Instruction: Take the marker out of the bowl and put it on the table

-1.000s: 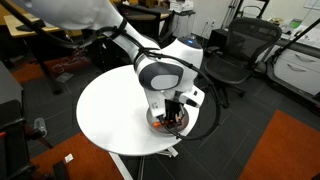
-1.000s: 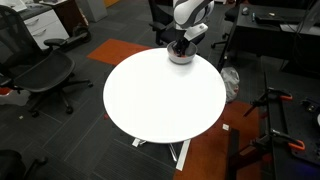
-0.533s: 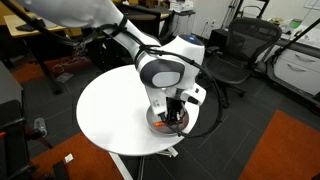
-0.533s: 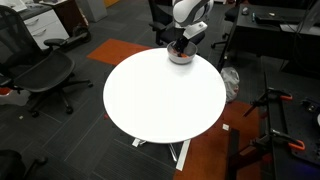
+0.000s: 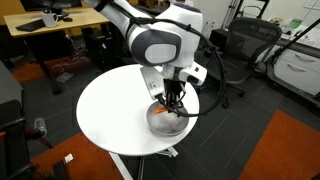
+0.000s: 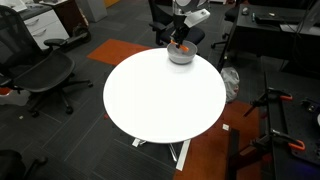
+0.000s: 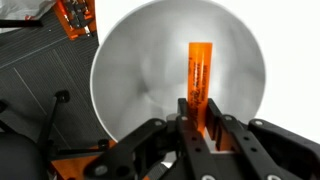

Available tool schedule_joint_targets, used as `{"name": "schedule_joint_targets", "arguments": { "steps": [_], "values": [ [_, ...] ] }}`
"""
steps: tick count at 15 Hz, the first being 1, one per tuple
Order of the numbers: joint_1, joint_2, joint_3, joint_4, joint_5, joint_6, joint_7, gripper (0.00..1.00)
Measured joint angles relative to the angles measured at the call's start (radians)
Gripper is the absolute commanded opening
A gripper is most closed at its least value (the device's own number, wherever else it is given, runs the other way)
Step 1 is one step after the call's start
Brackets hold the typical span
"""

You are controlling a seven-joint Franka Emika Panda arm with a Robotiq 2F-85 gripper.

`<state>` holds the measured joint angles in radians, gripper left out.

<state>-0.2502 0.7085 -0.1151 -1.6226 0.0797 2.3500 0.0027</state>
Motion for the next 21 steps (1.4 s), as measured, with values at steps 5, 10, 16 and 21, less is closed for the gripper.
{"name": "schedule_joint_targets", "arguments": {
  "steps": [5, 10, 16, 21],
  "values": [
    [0.054, -0.110, 0.000, -0.123, -0.007, 0.001, 0.001, 0.05],
    [0.131, -0.149, 0.004, -0.215, -0.030, 0.047, 0.004, 0.05],
    [0.196, -0.145, 0.036, -0.261, -0.039, 0.058, 0.004, 0.05],
    [0.212, -0.134, 0.069, -0.272, -0.040, 0.058, -0.001, 0.05]
  ]
}}
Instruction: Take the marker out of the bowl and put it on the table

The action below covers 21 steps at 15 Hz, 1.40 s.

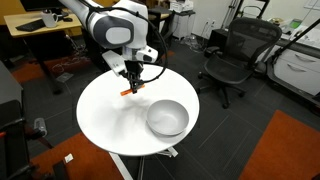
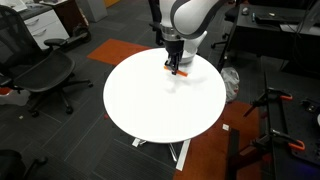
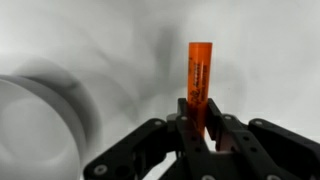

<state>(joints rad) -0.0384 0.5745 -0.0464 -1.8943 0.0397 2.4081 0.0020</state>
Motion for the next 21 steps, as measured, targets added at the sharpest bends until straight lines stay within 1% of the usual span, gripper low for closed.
{"name": "schedule_joint_targets", "arguments": {
  "steps": [3, 8, 9, 10, 11, 14, 16, 17, 18, 21],
  "values": [
    [0.000, 0.016, 0.006, 0.000, -0.005, 0.003, -0.004, 0.05],
    [0.000, 0.048, 0.005, 0.000, -0.039, 0.040, -0.004, 0.05],
    [0.000, 0.052, 0.005, 0.000, -0.041, 0.046, -0.004, 0.45],
    [0.000, 0.056, 0.005, 0.000, -0.043, 0.051, -0.004, 0.46],
    [0.000, 0.059, 0.005, 0.001, -0.043, 0.053, -0.004, 0.51],
    [0.000, 0.065, 0.005, 0.002, -0.043, 0.054, -0.004, 0.74],
    [-0.001, 0.065, 0.005, 0.002, -0.043, 0.054, -0.004, 0.88],
    [-0.001, 0.065, 0.005, 0.002, -0.043, 0.054, -0.004, 0.96],
    [-0.002, 0.065, 0.005, 0.002, -0.043, 0.054, -0.004, 0.99],
    [-0.002, 0.065, 0.005, 0.002, -0.043, 0.054, -0.005, 1.00]
  ]
}}
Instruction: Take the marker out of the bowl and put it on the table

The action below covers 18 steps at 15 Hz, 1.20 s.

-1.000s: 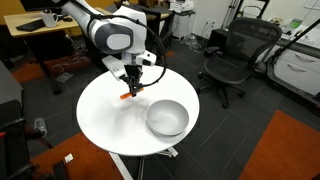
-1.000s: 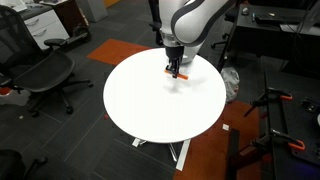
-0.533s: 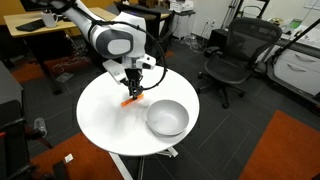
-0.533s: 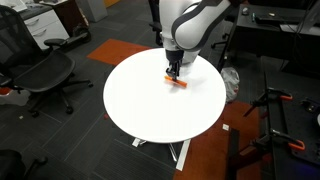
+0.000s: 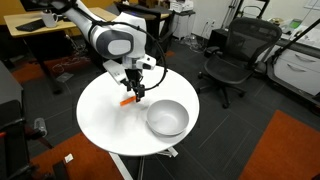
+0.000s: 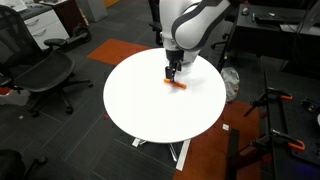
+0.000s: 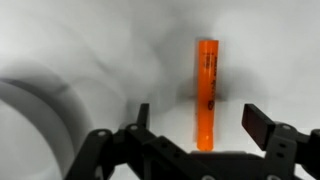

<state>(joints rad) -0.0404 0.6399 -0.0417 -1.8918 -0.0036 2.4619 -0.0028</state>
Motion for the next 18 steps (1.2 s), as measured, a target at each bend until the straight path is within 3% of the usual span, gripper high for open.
{"name": "schedule_joint_targets", "arguments": {
  "steps": [10, 18],
  "values": [
    [0.005, -0.022, 0.002, -0.018, -0.002, 0.027, -0.013, 1.00],
    [0.022, -0.171, 0.008, -0.154, -0.011, 0.086, -0.014, 1.00]
  ]
}}
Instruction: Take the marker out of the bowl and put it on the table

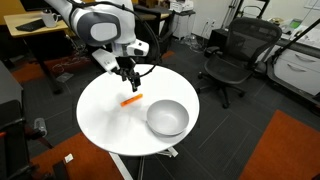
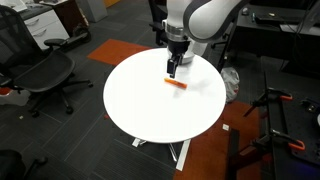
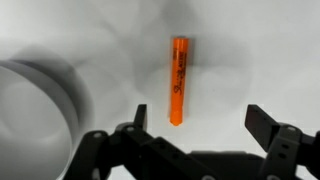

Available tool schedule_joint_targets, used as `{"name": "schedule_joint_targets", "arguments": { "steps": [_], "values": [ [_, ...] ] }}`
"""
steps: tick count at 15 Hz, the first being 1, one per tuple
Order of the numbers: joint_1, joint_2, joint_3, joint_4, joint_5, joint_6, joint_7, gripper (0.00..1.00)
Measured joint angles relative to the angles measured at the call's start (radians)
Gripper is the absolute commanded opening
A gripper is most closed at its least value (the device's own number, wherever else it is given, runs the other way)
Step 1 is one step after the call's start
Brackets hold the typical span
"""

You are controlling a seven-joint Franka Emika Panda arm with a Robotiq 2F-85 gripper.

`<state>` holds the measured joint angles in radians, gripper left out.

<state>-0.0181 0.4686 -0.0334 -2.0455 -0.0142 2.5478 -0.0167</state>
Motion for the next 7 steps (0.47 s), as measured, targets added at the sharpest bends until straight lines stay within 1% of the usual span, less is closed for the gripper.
{"name": "schedule_joint_targets", "arguments": {
  "steps": [4, 7],
  "values": [
    [0.002, -0.078, 0.005, -0.060, -0.001, 0.000, 0.000, 1.00],
    [0.001, -0.108, 0.005, -0.084, -0.001, 0.000, -0.009, 1.00]
  ]
}}
